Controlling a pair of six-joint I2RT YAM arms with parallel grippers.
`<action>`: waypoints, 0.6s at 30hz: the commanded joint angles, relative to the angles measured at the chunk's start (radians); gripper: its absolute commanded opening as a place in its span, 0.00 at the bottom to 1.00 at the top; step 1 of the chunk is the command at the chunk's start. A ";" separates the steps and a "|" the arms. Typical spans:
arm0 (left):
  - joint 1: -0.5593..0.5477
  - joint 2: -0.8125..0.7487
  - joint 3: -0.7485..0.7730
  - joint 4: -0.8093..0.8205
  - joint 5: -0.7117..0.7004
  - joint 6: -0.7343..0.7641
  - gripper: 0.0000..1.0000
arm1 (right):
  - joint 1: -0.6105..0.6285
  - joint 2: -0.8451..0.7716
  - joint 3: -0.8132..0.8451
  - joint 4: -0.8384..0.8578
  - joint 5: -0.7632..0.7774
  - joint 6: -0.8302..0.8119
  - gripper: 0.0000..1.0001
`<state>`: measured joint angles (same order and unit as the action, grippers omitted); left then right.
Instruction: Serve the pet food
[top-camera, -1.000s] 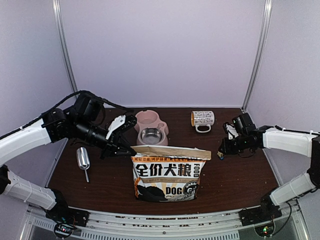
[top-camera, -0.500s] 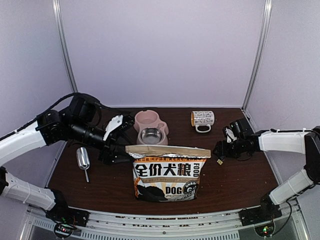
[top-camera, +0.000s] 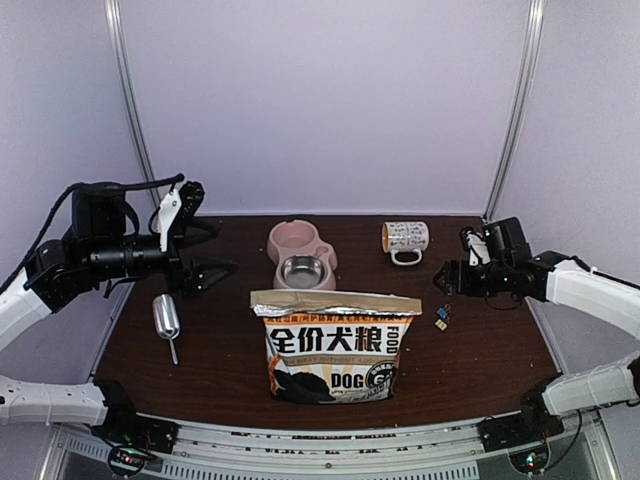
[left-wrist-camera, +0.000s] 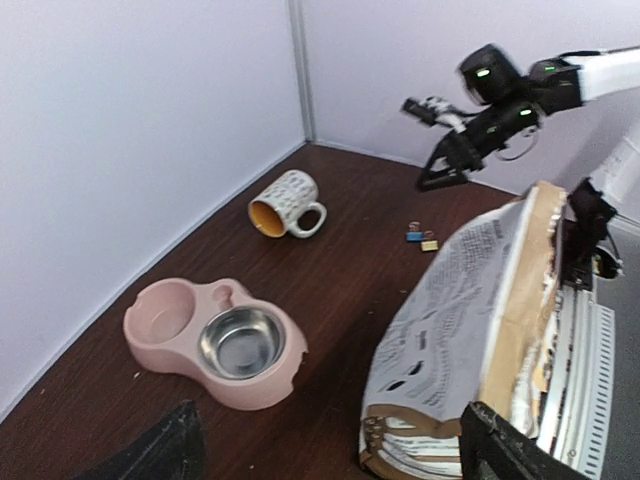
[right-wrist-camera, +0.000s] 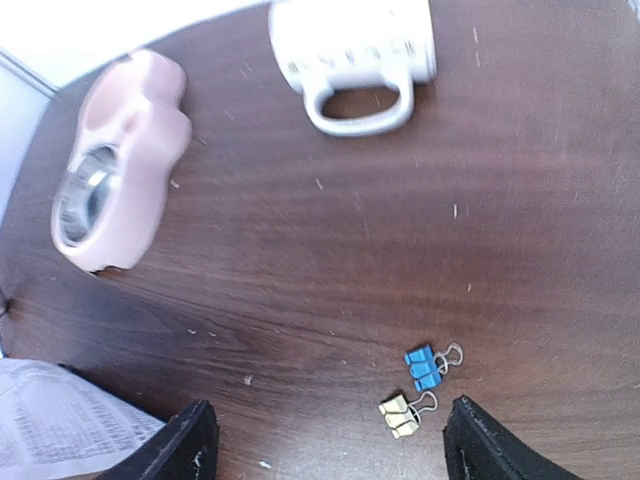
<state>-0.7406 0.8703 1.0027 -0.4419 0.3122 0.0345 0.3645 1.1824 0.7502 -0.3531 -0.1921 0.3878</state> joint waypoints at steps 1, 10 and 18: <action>0.097 0.020 0.014 0.051 -0.112 -0.088 0.90 | 0.038 -0.150 0.111 -0.091 0.002 -0.094 0.80; 0.198 -0.019 -0.014 0.072 -0.249 -0.141 0.91 | 0.471 -0.246 0.316 -0.175 0.130 -0.289 0.84; 0.197 -0.013 -0.020 0.070 -0.252 -0.140 0.91 | 0.857 0.014 0.557 -0.308 0.425 -0.502 0.81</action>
<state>-0.5484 0.8562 0.9905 -0.4183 0.0822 -0.0925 1.1118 1.0977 1.2198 -0.5671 0.0525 0.0284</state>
